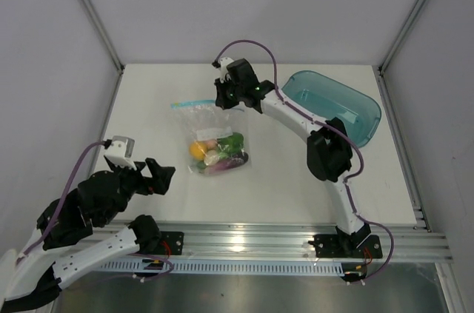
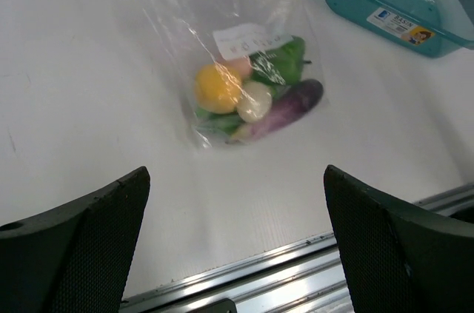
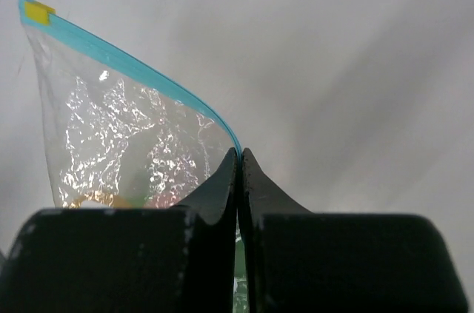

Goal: Place the food in the zip-top bag and seal the zipper
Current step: Place the zipper food storage bag at the center of the board, then reset both arms

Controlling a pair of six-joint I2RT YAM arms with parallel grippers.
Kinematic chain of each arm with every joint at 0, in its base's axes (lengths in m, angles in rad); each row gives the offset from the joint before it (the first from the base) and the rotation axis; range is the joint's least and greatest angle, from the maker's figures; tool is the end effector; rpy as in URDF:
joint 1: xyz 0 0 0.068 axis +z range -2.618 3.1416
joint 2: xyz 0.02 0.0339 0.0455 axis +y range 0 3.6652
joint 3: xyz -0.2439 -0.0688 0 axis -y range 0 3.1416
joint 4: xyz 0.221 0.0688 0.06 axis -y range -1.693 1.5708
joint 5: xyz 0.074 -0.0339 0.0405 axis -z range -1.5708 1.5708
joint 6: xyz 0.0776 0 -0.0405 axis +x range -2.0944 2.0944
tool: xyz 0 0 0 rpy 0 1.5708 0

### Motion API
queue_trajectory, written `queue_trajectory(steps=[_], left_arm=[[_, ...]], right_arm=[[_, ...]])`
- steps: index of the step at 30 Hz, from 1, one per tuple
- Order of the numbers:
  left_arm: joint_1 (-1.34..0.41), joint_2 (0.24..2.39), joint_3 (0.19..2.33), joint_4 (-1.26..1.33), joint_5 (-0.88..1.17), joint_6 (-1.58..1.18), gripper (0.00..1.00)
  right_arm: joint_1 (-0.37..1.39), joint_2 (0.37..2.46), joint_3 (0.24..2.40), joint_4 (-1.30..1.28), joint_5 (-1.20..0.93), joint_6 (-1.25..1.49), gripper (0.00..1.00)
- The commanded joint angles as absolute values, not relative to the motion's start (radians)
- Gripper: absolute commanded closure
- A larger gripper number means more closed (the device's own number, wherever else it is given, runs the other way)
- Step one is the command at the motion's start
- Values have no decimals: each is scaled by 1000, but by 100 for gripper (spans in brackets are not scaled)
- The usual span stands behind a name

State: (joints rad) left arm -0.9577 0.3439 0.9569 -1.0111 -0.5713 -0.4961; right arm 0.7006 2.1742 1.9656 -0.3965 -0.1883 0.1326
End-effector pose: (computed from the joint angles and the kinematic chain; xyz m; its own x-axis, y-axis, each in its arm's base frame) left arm 0.0717 -0.0290 0.3180 -0.3871 -0.1456 -0.9105 0.2466 0.9351 -0.2544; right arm 0.3810 0.3403 0.2418 -0.5303 -0.2773 -0.8011 -0.6869 0.6945 0.2143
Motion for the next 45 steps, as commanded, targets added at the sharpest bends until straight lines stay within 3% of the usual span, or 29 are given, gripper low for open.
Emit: queue_trajectory(steps=[1,5,9,12,13,18,24,32,45], left_arm=[[-953,368,946,-966,-477,-488,1],[-953,365,945,-962,-427,-506,0],[-953,347,936,-963,-396,-523,0],[-953,336,934,-971,-385,-529,0],[-953,333,930,-971,-382,-531,1],[-953,339,910,-940,-344,-528,1],[-953,339,855,-870,-301,-532,1],[-953,353,726,-700,-236,-537,1],[-953,495,617,-490,-294,-617,1]], right_arm=[[669,2321,2169,-437,-184,164,100],[646,2460,2350,-451,-190,195,100],[624,2529,2387,-445,-202,241,96],[621,2542,2382,-442,-203,242,67],[620,2539,2385,-443,-199,233,48],[612,2513,2489,-505,-134,187,1],[603,2318,2436,-554,-22,130,1],[692,1896,1869,-486,322,97,0],[735,1154,941,-419,383,422,0]])
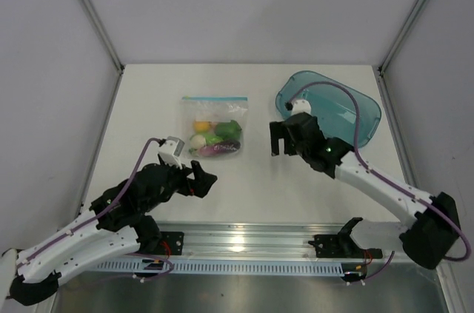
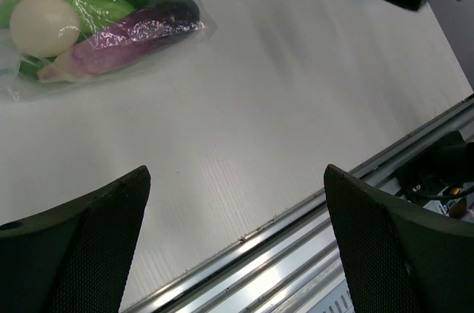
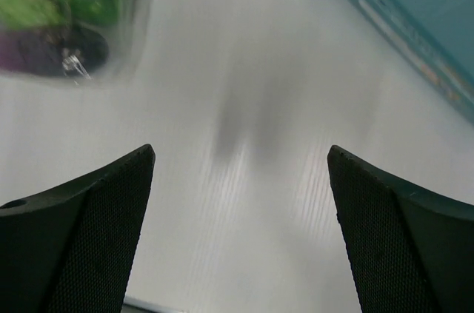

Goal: Place the food in the zip-top bag and seal the zipper
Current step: Reset both arms

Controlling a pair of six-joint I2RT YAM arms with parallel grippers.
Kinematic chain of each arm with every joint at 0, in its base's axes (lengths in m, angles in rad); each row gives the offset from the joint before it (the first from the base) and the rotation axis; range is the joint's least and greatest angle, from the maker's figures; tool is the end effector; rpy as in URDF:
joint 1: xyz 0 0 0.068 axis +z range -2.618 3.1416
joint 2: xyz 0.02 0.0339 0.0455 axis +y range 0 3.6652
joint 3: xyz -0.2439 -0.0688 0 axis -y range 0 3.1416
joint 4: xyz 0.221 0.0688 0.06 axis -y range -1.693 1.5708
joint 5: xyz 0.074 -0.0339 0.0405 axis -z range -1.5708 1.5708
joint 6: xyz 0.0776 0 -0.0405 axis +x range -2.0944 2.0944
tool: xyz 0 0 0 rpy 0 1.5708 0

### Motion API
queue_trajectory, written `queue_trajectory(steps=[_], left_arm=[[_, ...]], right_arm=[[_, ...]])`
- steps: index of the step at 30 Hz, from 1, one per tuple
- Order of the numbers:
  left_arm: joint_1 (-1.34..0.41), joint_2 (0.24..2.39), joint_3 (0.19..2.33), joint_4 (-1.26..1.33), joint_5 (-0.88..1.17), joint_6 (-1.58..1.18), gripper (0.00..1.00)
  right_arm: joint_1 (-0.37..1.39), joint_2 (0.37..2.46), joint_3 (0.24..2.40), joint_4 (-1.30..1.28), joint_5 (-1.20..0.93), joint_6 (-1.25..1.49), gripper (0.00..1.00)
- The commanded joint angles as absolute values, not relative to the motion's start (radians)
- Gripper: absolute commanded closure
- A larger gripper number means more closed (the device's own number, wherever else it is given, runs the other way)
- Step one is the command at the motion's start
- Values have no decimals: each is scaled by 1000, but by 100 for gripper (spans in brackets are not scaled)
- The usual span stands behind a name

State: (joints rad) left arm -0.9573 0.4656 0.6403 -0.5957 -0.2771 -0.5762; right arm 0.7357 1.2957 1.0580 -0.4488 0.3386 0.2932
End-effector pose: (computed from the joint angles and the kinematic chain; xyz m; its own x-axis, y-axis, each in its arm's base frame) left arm 0.1008 -0.1063 0.2598 -0.5475 -0.1327 -0.8262 0.4107 0.8176 -0.4035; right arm 0.2371 0.1799 0.2612 -0.5777 -0.1553 -0.8013 -0.2878 0.9574 0.0220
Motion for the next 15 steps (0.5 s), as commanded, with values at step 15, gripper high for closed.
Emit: queue_trajectory(steps=[15], left_arm=[[-946,666,537,-243,-221,-637,1]], right_arm=[[735,367,402,-442,456,756,1]])
